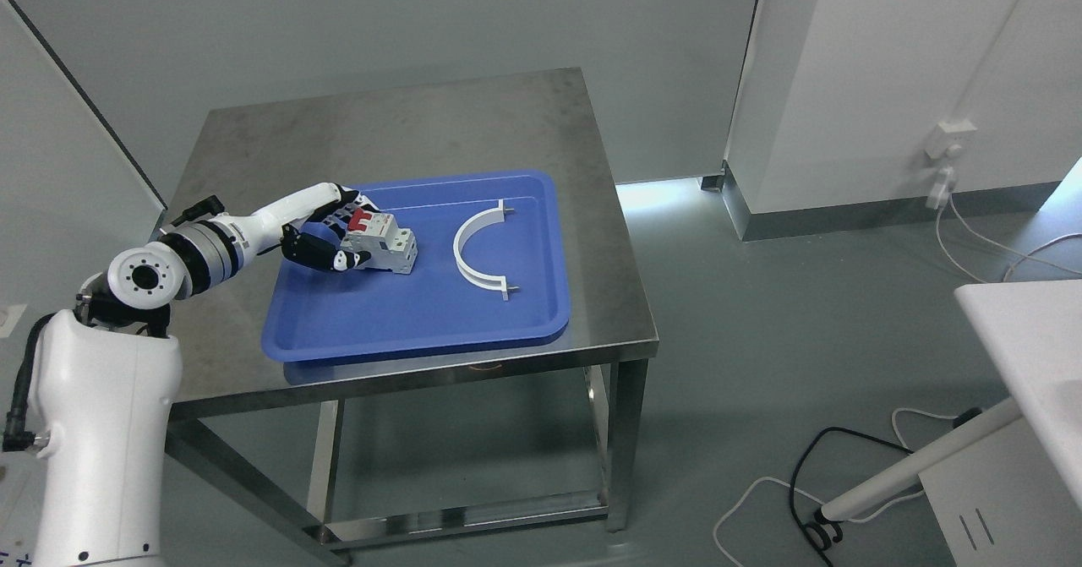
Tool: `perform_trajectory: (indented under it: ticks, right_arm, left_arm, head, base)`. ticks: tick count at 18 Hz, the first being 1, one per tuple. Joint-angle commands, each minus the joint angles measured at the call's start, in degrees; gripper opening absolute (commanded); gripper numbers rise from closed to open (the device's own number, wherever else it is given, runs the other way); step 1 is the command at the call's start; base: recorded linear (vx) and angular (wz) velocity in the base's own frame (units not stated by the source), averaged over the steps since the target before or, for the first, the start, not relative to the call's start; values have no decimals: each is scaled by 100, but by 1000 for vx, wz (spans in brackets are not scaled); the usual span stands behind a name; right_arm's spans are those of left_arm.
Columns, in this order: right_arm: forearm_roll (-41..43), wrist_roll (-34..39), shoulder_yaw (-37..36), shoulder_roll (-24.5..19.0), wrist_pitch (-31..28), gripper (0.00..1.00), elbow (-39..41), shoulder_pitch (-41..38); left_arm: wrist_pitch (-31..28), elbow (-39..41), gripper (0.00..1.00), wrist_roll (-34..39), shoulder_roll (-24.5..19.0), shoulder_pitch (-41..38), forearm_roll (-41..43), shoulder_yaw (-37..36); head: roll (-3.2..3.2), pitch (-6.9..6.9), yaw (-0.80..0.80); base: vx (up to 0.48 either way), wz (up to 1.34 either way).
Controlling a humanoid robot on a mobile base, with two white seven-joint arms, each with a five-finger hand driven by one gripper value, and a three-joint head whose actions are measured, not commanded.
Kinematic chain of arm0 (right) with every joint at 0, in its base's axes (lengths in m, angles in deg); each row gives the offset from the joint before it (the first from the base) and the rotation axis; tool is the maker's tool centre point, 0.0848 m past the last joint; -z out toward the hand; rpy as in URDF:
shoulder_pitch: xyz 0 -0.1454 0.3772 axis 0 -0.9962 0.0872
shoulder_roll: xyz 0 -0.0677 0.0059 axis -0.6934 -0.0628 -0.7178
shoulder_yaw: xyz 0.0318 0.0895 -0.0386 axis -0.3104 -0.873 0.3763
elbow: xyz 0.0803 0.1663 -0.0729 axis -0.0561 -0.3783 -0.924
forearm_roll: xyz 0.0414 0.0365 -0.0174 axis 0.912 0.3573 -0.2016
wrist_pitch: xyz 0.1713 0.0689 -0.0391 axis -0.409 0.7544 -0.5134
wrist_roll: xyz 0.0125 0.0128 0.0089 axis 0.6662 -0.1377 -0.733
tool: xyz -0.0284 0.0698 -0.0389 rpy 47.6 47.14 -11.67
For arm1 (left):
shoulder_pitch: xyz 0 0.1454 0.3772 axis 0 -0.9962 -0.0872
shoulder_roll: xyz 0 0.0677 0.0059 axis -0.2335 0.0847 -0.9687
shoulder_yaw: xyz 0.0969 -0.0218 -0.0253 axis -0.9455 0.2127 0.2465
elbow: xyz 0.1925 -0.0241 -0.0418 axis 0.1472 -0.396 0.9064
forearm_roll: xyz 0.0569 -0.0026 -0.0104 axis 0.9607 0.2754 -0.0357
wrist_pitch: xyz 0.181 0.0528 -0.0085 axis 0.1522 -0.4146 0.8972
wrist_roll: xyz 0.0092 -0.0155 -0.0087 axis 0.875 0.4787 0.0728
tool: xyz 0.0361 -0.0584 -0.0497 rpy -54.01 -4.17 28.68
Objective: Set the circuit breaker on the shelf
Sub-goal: 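Grasp the grey-and-red circuit breaker with the left hand, then lift the circuit breaker up out of the tray with the left hand, then hold the breaker raised in the left hand while turning toward the bin shelf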
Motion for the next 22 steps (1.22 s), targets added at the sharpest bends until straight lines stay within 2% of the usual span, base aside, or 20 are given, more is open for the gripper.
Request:
perform_trajectory:
  ticks: [1,3,5,7,9,13,15,17,19,22]
  right_arm:
    - [5,4,0,100,175,100,6,-96]
    - [5,4,0,100,175,100,-2,-96]
    - [5,4,0,100,175,100,-2,-96]
    - [5,4,0,100,175,100,-2,-96]
    - [-3,4,0,100,175,100,-2,-96]
    - [-3,4,0,100,175,100,-2,-96]
    - [-3,4,0,100,175,100,-2,-96]
    - [5,4,0,100,175,100,6,-96]
    - [5,4,0,100,175,100,-2,-96]
    - [-3,4,0,100,175,100,-2,-96]
  left_arm:
    - [500,-10,1,136,177,-161,-383,575]
    - [483,-1,1,556,527,-39,-723,1012]
    - [535,8,2,1153,1254,216,-1643,1811]
    - [762,252,3,1890,1853,25,-1999,2331]
    - [887,814,4,2681,1853,-379,-2009,2439]
    - [949,1631,4,4614,1853,-1003,-2438,1975]
    - [949,2255,3,4698,1853,-1705,-2693,1553]
    - [966,2748,3,4314,1853,-2260,-3097,1454]
    - [966,3056,3,4004,1853,-2533,-3134,1446]
    - [993,3348,3,3986,1853,-2658,-3134,1349]
  head:
    - [0,0,0]
    - [0,0,0]
    - [0,0,0]
    - [0,0,0]
    - [0,0,0]
    - [0,0,0]
    - [0,0,0]
    - [0,0,0]
    - [0,0,0]
    - [0,0,0]
  base:
    - [0,0]
    - [0,0]
    - [0,0]
    - [0,10]
    - [0,10]
    - [-10,-33]
    - [-29,-10]
    - [-44,-16]
    - [-66,-47]
    - [-102,-37]
